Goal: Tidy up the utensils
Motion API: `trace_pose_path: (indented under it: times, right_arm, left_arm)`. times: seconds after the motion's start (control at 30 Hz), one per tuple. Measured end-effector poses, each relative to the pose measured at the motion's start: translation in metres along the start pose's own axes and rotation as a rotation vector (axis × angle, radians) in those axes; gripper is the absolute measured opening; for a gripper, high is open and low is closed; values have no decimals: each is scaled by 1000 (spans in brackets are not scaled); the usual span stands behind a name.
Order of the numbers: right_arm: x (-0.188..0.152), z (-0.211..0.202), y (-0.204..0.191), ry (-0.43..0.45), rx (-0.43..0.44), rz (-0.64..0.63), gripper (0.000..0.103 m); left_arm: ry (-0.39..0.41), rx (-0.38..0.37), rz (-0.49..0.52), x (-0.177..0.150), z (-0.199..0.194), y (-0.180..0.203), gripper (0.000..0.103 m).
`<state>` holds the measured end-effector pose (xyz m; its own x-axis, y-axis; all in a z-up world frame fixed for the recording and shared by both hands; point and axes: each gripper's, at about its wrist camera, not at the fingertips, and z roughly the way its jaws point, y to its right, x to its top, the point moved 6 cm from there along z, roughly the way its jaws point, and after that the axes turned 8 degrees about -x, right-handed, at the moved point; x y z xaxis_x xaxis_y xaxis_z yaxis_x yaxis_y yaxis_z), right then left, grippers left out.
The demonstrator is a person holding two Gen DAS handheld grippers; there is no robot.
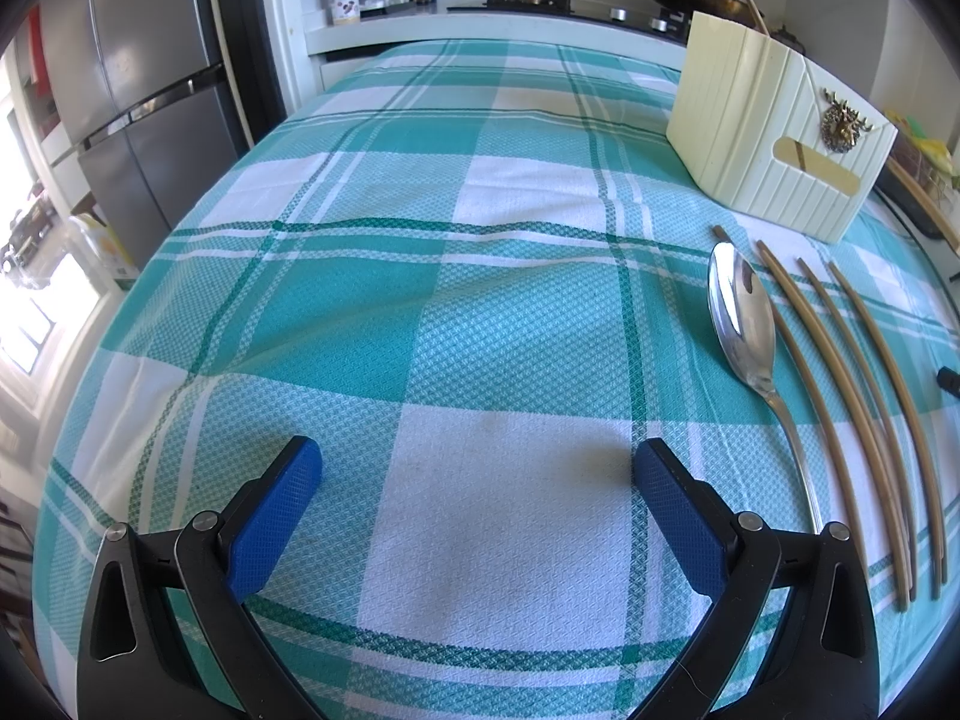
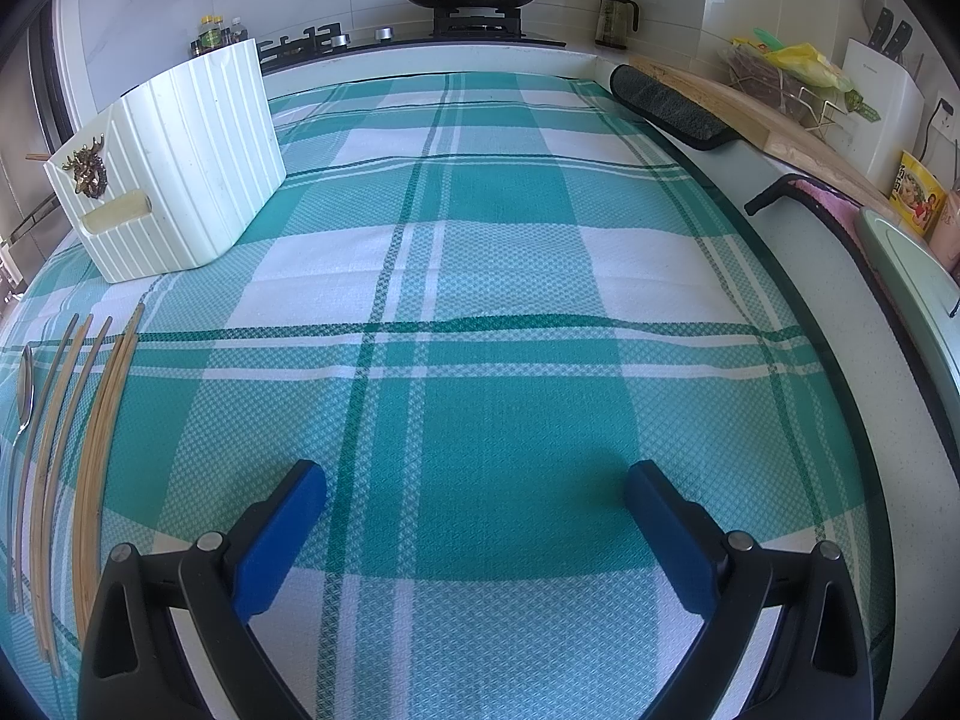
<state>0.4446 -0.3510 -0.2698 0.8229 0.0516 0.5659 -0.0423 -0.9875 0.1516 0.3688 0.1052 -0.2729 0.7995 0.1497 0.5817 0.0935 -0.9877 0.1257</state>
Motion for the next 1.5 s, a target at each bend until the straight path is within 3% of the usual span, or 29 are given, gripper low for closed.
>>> trace_pose_path:
  times: [0.37,0.57,0.7,0.97,1.1,1.2,1.3,1.5]
  right_arm:
    - [0,0,-1,0,0,0,102]
    - [0,0,-1,0,0,0,102]
    - [0,0,-1,0,0,0,102]
    - [4,-3,-5,-19,-6,-18,103]
    - [0,-46,-47,16,217,-97,103]
    - [-8,-62,-85,-1,308,-202,102]
    - [-13,-59,-107,-17,321,-264,101]
    - [-18,-39,-116,-67,258,-308,101]
  left_arm:
    - [1,-18,-4,0,-3,2,102]
    - [19,-160,-112,-2,-30,24,102]
    - [-20,-207,-93,-2,-31,57,102]
    - [-34,-113,1,-3,-19,92,102]
    - [-42,-60,38,-6,-9,97,102]
    - [-53,-48,52,-9,-4,99,102]
    - [-50,-31,72,-11,-4,99,102]
    - [-60,-34,54,-12,-1,94,102]
